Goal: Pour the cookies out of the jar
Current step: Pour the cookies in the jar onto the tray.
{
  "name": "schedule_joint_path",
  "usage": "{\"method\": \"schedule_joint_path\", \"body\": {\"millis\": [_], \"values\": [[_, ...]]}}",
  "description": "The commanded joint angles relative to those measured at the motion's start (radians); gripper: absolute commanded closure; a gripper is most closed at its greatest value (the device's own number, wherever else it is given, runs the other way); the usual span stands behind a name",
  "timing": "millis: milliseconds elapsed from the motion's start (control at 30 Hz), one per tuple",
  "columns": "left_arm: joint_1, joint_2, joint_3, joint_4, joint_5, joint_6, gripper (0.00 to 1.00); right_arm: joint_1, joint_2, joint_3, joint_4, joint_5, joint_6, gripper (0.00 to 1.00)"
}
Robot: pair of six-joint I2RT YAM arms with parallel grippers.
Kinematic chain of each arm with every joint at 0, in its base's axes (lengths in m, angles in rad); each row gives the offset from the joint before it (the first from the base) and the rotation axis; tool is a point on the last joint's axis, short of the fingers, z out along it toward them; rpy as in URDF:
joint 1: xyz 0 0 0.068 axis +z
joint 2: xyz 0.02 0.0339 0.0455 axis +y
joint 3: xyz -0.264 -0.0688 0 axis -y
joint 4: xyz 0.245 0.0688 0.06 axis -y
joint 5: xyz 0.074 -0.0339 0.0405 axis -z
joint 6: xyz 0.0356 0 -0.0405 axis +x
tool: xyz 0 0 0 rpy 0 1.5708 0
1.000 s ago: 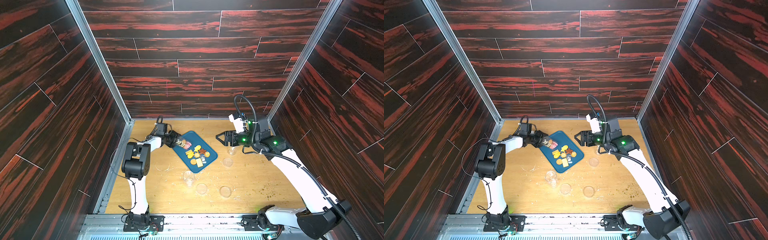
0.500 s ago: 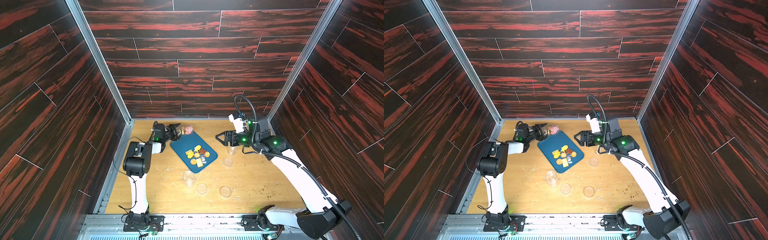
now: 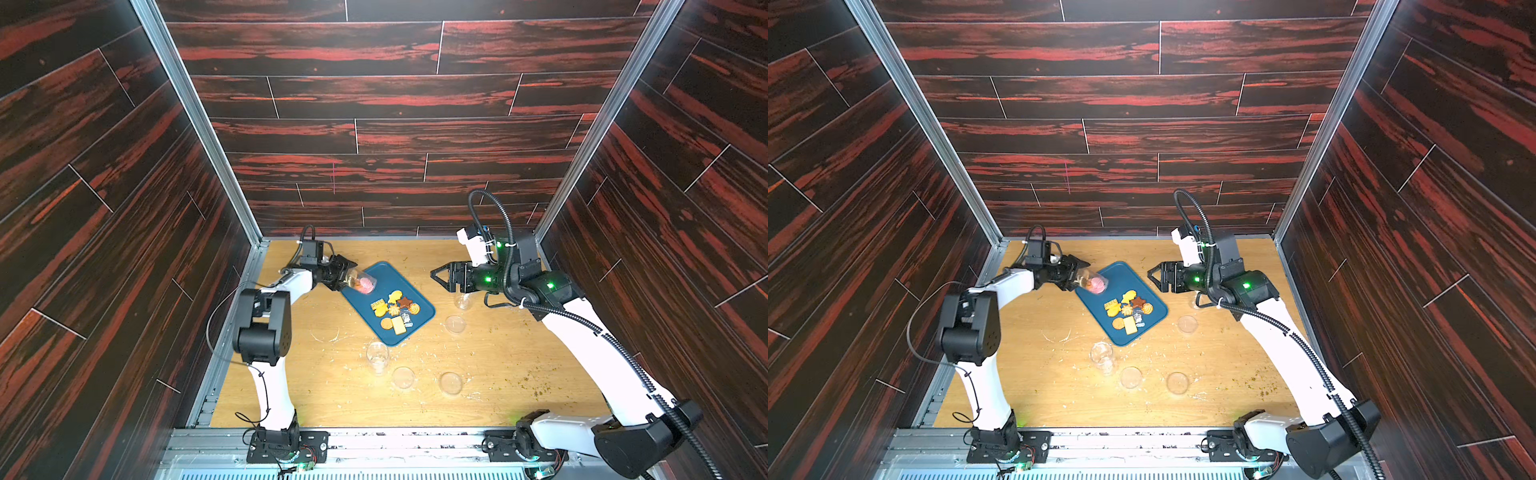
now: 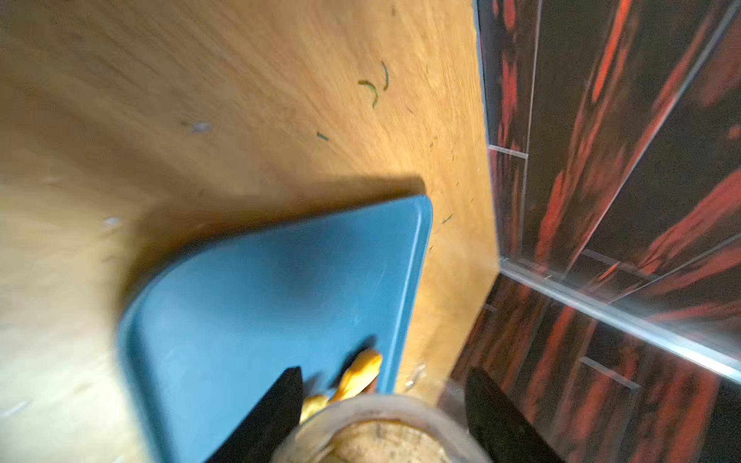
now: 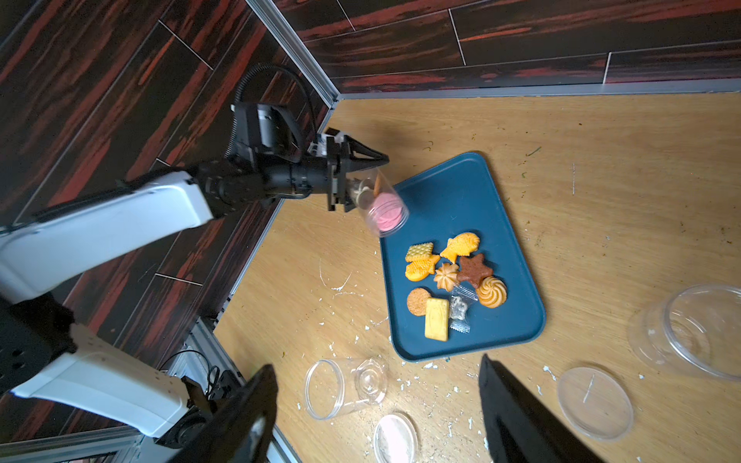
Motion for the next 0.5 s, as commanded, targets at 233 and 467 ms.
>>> {"method": "schedule_joint_path", "body": {"millis": [233,467], "values": [[-0.054,-0.088,0.134,-0.309,-0.151,0.334,0.42,0.002,0.008,0.020,0.017,-0.022,0.013,0.18],[-0.106,-0.046,0.184,-0.221,-0.221,0.266,0.42,0.001,0.021,0.011,0.039,-0.040,0.030,0.18]]}}
